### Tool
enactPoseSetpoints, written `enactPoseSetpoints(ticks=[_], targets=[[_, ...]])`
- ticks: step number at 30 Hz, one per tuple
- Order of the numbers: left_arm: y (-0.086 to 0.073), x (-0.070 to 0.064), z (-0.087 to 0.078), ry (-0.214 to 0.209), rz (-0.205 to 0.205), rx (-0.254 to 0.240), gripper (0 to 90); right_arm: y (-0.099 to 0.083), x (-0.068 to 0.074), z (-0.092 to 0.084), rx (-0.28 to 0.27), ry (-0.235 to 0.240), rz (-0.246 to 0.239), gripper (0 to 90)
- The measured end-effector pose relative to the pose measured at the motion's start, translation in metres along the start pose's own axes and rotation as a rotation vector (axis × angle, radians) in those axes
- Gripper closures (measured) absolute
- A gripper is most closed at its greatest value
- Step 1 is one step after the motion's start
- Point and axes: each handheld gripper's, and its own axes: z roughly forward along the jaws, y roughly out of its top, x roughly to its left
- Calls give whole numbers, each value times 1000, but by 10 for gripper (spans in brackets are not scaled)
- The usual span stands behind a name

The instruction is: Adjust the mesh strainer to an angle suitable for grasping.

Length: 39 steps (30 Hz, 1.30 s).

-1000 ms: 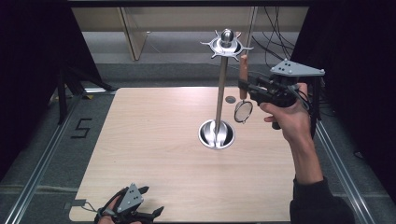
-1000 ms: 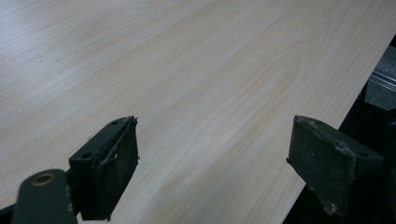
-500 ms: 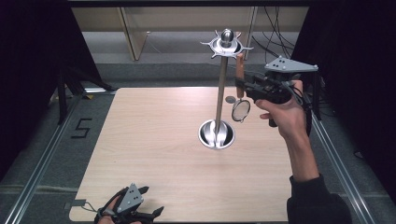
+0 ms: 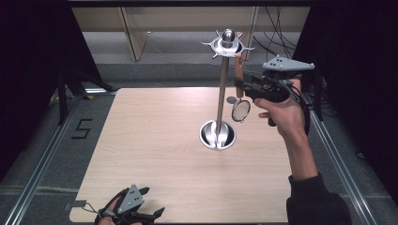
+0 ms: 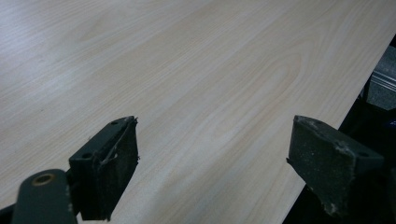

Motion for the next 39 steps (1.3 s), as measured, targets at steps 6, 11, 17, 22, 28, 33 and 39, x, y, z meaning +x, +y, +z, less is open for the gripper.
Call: enactPoseSetpoints(ticks=[6, 11, 17, 22, 28, 33, 39], targets=[[0, 0, 1, -1, -1, -15, 154, -3, 0, 3, 14, 4, 12, 681], [0, 0, -1, -3, 1, 10, 154, -5, -2, 3, 6, 16, 21, 664], [0, 0, 0, 5, 6, 5, 154, -8, -4, 2, 2, 18, 22, 611], [0, 0, 0, 0, 1, 4, 154, -15, -3, -3, 10, 33, 51, 593], [0, 0, 0, 3, 2, -1, 154, -25, -3, -12, 4, 11, 21, 546], [0, 2, -1, 13, 25, 10, 154, -34, -4, -21, -14, -3, 27, 528], [0, 2, -1, 13, 26, 9, 154, -46, -5, -27, -12, -1, 33, 517]])
